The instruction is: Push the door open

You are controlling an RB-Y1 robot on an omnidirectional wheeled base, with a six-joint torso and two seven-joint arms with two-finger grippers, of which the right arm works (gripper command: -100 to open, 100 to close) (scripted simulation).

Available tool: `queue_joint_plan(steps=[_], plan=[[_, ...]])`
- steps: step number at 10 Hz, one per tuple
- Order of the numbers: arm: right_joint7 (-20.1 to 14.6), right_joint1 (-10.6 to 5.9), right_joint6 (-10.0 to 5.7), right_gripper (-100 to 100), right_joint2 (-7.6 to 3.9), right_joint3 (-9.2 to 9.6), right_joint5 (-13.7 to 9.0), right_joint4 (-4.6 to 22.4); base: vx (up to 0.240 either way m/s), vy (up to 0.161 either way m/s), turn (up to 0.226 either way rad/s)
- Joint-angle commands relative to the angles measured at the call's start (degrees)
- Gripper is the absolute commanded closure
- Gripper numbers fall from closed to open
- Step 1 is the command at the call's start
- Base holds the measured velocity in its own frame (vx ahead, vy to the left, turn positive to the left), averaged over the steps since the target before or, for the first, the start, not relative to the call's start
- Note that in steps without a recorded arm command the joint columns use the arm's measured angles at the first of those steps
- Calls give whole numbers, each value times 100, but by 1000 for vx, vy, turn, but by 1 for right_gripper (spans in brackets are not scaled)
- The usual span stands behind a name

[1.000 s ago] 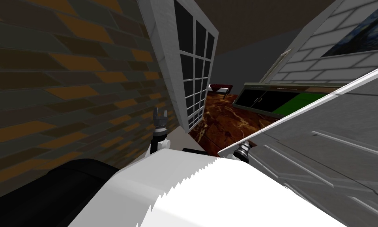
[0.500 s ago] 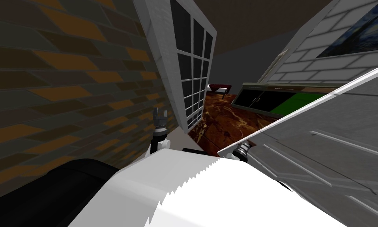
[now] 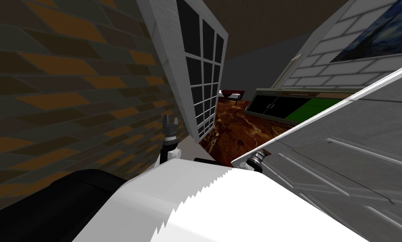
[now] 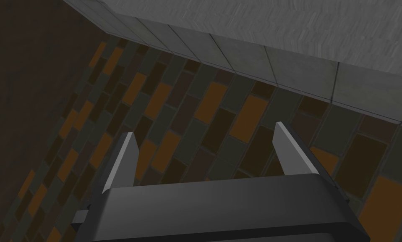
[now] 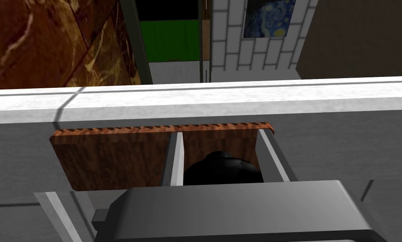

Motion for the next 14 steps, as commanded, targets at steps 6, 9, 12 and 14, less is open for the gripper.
queue_joint_plan(steps=[6, 9, 12, 14], plan=[[-848, -284, -253, 100, -44, 177, -221, 606, 32, -23, -42], [-1192, -321, -273, 100, -30, 239, -297, 622, 54, -30, -48], [-1668, -396, -314, 100, -2, 362, -448, 654, 57, -33, -58], [-1905, -432, -333, 100, 12, 422, -522, 669, 38, -25, -47]])
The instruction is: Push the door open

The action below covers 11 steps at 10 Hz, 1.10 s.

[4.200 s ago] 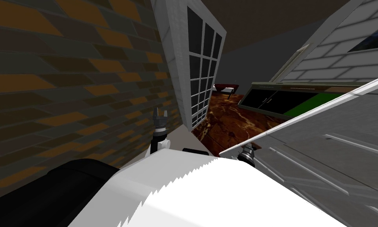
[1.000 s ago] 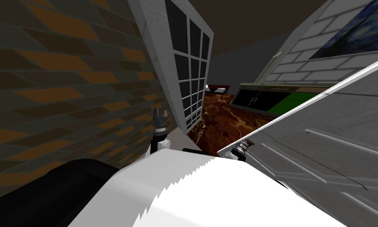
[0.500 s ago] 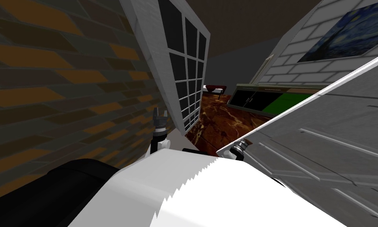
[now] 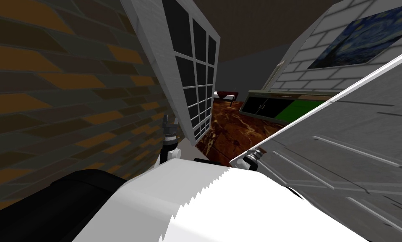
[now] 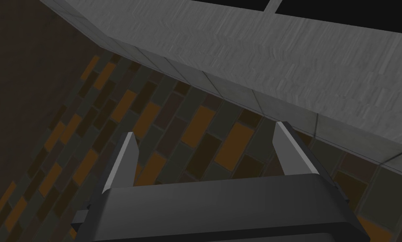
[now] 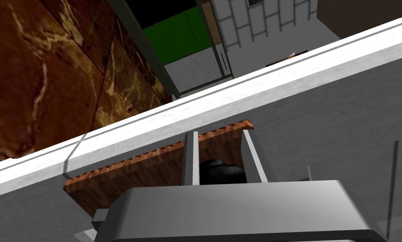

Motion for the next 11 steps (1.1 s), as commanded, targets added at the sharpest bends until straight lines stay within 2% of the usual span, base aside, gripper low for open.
queue_joint_plan(steps=[1, 4, 5, 6, 7, 8, 9, 10, 11], plan=[[-100, 45, -12, 100, -43, -41, -52, 163, 5, -11, 11], [-100, 45, -12, 100, -43, -41, -52, 140, -5, 4, 0], [-100, 45, -12, 100, -43, -41, -52, -50, -5, -1, -35], [-100, 45, -12, 100, -43, -41, -52, -94, -4, 1, 11], [-100, 45, -12, 100, -43, -41, -52, -94, 0, 0, 0], [-100, 45, -12, 100, -43, -41, -52, 16, 0, -5, 11], [-262, 130, 8, 100, 49, -151, -70, -319, 62, -29, 113], [-323, 155, 6, 100, 62, -193, -83, -348, 95, -63, 74], [-500, 227, -1, 100, 99, -317, -121, -432, 109, -105, 88]])
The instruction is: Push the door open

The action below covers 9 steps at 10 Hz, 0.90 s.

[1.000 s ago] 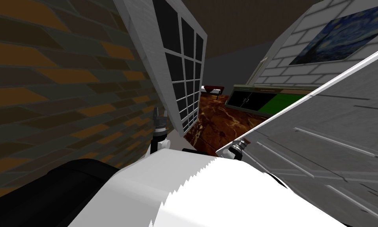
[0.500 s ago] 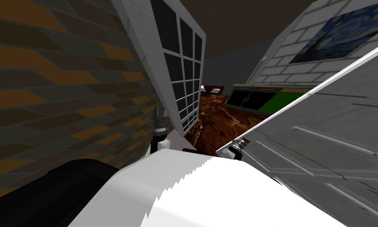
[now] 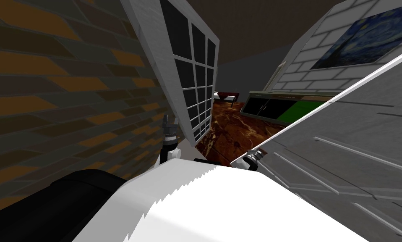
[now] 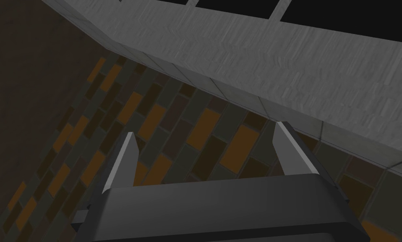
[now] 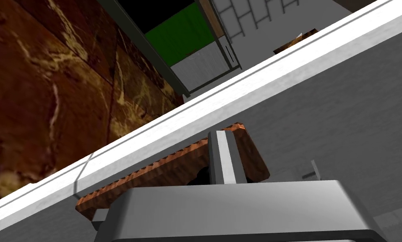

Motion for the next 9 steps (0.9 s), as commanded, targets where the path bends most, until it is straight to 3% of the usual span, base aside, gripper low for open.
queue_joint_plan(steps=[1, 5, 9], plan=[[-161, -11, 2, -100, 18, -42, 16, 3, 30, -35, 49], [-542, -36, 7, -100, 58, -135, 51, 8, -43, 36, -1], [-1151, -72, 13, -100, 117, -271, 103, 17, -44, 28, 15]])
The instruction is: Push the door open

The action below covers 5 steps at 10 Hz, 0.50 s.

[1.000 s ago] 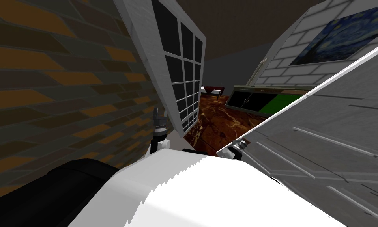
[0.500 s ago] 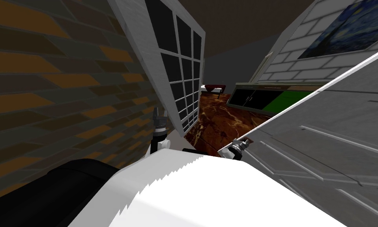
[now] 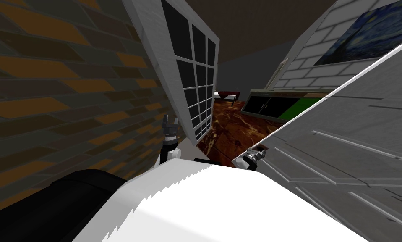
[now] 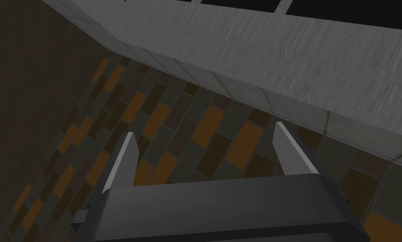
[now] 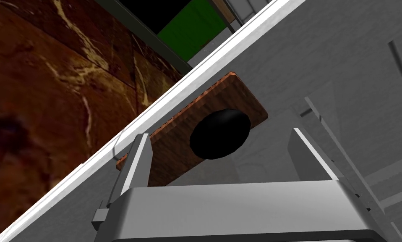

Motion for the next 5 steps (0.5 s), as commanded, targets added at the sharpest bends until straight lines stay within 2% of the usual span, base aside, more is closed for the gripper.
queue_joint_plan(steps=[1, 5], plan=[[-286, -17, 3, -100, 26, -62, 24, 4, -45, 35, 15], [-879, -49, 10, -100, 79, -184, 72, 12, -35, 28, 12]])
